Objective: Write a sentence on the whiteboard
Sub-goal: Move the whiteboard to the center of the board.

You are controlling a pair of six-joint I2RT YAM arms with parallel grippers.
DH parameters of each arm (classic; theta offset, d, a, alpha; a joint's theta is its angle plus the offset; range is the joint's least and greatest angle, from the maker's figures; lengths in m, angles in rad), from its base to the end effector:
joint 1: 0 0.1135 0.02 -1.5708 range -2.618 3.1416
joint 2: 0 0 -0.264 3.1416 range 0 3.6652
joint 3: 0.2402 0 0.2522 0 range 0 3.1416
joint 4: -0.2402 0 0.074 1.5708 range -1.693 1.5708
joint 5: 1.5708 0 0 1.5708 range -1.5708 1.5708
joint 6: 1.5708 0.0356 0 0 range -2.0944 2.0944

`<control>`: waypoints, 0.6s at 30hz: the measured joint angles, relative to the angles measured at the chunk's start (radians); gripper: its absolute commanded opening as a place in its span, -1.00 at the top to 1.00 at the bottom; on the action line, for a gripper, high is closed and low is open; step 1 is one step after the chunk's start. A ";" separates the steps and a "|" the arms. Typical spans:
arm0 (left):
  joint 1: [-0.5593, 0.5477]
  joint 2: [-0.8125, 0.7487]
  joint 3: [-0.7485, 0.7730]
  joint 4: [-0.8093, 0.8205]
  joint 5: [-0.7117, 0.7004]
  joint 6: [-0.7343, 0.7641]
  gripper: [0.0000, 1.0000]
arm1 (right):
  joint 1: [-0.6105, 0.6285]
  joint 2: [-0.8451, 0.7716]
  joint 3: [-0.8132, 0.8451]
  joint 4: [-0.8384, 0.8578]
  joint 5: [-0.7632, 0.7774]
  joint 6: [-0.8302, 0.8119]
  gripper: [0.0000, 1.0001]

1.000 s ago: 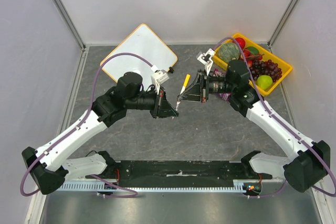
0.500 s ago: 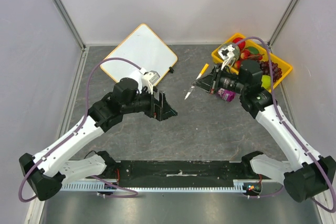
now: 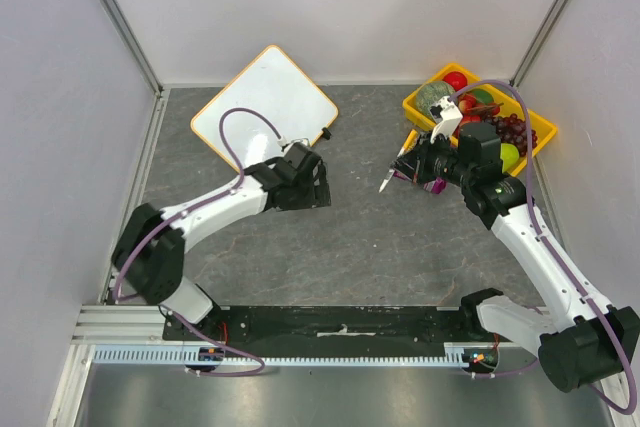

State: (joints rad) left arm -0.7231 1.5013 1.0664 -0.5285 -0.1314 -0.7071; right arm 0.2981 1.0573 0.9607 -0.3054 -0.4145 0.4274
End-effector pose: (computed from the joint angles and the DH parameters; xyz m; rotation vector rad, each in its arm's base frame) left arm 0.2366 -0.2026 0.2383 -0.0324 2.5711 -0.4006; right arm 0.2233 0.0836 0.3378 -0.1501 2.0376 0.8728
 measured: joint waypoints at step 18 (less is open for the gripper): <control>0.115 0.451 0.242 0.003 -0.265 -0.111 -0.43 | 0.000 -0.003 -0.019 -0.039 0.029 -0.053 1.00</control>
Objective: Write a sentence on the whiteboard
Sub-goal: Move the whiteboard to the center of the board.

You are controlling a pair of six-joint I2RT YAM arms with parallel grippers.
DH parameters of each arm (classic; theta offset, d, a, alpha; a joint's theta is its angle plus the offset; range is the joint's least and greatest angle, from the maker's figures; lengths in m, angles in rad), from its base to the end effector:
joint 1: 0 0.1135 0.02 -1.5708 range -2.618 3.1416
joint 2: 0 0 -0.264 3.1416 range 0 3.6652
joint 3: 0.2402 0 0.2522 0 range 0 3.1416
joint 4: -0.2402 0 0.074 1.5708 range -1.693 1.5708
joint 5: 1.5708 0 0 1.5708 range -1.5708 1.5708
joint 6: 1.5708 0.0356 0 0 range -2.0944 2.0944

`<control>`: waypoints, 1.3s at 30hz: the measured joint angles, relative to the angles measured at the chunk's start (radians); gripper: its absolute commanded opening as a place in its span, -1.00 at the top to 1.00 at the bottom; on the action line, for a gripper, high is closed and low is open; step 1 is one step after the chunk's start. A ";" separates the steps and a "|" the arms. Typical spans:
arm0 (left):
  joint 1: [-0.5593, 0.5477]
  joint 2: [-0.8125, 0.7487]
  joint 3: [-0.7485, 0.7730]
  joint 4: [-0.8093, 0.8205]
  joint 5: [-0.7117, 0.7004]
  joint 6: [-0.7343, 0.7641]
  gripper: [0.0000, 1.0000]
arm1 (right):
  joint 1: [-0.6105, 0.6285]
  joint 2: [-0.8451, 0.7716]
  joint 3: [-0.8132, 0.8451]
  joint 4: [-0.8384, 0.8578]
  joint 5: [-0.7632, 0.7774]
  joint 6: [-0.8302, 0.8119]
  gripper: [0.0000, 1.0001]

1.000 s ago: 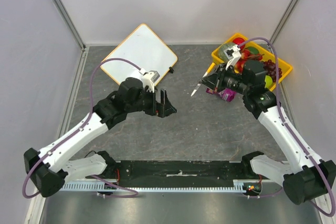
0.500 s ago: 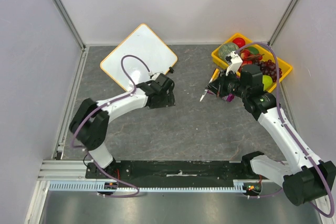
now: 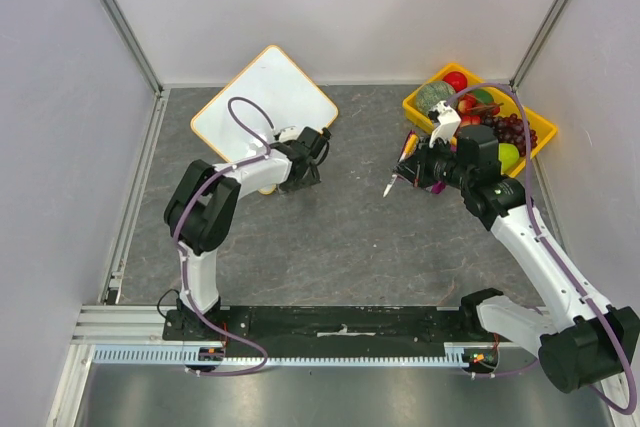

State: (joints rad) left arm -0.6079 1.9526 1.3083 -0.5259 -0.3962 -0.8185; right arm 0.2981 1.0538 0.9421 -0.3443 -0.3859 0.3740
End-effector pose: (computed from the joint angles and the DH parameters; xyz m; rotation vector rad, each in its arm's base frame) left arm 0.3296 -0.2126 0.1609 -0.3764 2.5591 0.0490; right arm 0.2214 0.0820 0.3282 -0.1735 2.0801 0.8081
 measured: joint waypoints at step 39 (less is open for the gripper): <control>0.058 -0.154 -0.237 0.133 -0.023 0.087 0.96 | 0.000 0.008 -0.009 -0.040 -0.026 -0.019 1.00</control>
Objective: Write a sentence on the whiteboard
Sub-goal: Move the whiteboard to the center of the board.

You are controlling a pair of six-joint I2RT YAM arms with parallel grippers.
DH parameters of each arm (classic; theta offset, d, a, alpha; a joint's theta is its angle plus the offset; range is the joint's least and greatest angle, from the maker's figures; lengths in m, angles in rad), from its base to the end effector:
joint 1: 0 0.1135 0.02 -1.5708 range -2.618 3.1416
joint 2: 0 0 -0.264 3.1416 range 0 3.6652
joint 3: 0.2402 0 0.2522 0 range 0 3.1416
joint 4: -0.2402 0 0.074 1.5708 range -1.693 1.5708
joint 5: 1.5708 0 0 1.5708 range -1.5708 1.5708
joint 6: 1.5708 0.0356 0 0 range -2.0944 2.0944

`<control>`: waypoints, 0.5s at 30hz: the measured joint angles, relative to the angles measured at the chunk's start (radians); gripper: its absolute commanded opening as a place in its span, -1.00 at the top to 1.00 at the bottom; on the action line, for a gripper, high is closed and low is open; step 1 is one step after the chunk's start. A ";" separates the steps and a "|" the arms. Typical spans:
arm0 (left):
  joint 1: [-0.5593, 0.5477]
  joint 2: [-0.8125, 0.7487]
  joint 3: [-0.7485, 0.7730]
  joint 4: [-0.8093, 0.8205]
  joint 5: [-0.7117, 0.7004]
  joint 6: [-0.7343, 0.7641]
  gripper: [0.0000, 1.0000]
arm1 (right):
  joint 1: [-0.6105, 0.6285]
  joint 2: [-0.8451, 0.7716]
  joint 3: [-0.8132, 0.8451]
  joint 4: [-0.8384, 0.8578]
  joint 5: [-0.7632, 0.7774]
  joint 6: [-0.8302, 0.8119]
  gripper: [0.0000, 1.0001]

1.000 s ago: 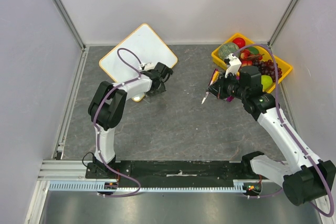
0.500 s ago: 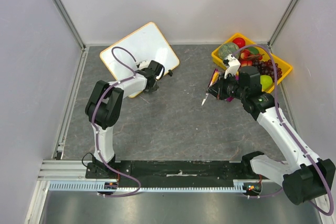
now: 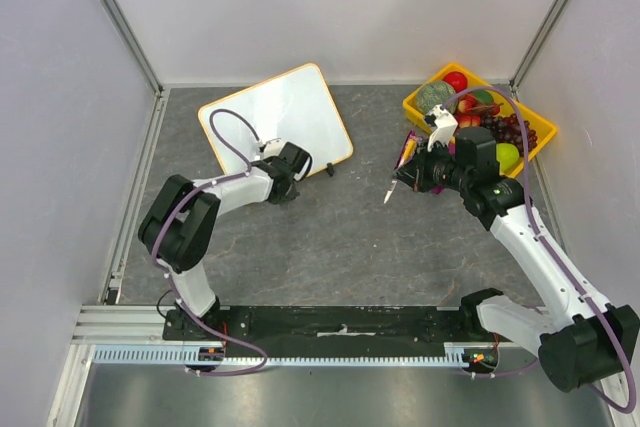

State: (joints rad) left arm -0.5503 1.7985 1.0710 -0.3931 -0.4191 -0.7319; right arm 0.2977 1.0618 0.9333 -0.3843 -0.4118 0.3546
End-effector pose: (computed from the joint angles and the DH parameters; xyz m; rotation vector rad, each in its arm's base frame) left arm 0.3049 -0.1701 0.1567 -0.3529 2.5140 0.0849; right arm 0.2204 0.0825 0.3198 -0.1990 2.1331 0.8190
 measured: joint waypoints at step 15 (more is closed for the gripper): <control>-0.381 -0.125 -0.122 -0.161 -0.039 -0.219 0.96 | 0.000 -0.027 -0.002 -0.042 -0.001 -0.014 1.00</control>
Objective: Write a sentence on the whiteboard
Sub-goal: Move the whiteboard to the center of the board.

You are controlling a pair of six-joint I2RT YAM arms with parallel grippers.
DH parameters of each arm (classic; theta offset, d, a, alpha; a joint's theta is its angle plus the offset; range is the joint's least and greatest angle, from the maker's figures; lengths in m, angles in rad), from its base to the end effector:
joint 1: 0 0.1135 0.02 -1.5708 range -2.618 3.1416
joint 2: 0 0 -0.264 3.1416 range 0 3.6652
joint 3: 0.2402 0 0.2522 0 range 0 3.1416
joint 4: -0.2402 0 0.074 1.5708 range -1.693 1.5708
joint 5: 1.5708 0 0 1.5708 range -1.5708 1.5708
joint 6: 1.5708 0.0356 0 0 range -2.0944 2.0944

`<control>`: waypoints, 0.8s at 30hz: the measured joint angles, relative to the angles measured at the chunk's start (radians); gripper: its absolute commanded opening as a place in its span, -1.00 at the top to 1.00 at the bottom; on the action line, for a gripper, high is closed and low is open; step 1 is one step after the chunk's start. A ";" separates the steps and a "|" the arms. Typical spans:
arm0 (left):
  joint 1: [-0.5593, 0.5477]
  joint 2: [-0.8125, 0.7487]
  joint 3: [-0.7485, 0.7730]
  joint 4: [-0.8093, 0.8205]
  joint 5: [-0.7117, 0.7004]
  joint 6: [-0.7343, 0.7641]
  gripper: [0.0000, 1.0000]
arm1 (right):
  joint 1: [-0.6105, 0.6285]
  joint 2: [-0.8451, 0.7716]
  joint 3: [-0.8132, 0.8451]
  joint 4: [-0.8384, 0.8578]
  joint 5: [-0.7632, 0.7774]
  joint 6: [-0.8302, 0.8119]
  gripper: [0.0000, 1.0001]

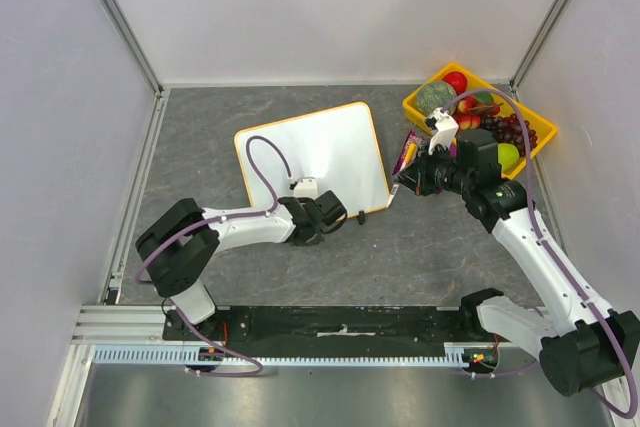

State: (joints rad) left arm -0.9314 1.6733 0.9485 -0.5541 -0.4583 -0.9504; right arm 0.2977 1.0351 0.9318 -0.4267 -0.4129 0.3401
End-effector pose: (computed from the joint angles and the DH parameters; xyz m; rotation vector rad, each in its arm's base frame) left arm 0.1920 -0.2319 0.1572 -0.1140 2.6022 0.0484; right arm 0.2129 0.0803 0.3210 -0.2116 2.1469 0.8108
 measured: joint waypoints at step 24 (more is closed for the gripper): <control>-0.322 -0.030 -0.013 -0.189 0.012 -0.332 0.52 | 0.000 0.001 -0.009 -0.009 0.000 -0.012 1.00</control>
State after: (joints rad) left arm -1.2537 1.6432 0.9360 -0.7433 -0.4461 -1.2827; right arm 0.2977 1.0359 0.9230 -0.4355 -0.4126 0.3279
